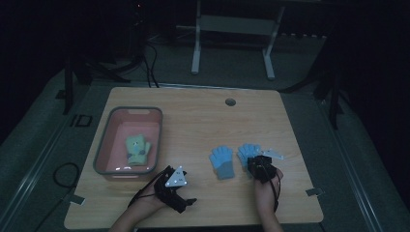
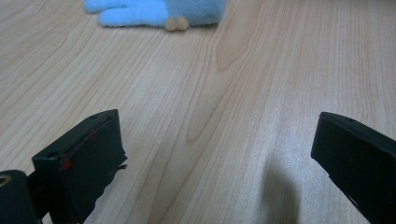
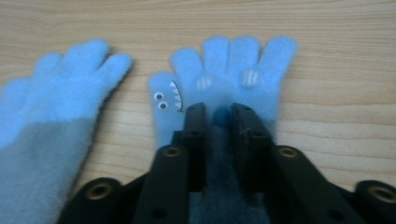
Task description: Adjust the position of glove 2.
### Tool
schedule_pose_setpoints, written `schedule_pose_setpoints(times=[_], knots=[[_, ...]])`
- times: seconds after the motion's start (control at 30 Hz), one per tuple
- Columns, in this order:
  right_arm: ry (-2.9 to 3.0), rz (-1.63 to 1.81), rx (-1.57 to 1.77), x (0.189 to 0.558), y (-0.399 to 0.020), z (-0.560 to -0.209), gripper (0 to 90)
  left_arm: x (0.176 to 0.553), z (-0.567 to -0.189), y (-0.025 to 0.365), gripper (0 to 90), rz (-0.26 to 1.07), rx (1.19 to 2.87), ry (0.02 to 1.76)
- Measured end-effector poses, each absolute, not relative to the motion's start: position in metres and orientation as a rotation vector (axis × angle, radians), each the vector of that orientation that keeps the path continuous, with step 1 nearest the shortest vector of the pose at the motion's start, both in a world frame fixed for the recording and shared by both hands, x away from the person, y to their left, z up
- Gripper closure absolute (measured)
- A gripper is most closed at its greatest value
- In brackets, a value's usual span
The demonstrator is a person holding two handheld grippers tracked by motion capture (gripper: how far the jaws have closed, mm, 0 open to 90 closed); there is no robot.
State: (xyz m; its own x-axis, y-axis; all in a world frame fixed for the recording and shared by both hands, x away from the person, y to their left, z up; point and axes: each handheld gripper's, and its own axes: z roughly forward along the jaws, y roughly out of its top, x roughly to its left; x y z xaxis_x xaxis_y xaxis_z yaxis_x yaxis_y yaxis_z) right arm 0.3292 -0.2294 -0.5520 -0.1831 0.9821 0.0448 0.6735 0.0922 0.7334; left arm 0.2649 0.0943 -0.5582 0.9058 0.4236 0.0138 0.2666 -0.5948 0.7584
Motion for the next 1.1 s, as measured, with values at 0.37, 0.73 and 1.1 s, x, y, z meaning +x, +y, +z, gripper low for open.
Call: schedule_pose_setpoints(times=[0.37,0.73,1.1], knots=[[2.006,0.903,1.498,0.327,-0.244,-0.525,67.0,0.265,-0.559,0.094,2.6,0.236,2.243,0.487],[2.273,1.01,1.113,0.336,-0.276,-0.516,67.3,0.265,-0.558,0.093,2.6,0.235,2.248,0.483],[2.412,1.07,1.047,0.355,-0.29,-0.528,64.4,0.266,-0.559,0.094,2.6,0.238,2.24,0.491]])
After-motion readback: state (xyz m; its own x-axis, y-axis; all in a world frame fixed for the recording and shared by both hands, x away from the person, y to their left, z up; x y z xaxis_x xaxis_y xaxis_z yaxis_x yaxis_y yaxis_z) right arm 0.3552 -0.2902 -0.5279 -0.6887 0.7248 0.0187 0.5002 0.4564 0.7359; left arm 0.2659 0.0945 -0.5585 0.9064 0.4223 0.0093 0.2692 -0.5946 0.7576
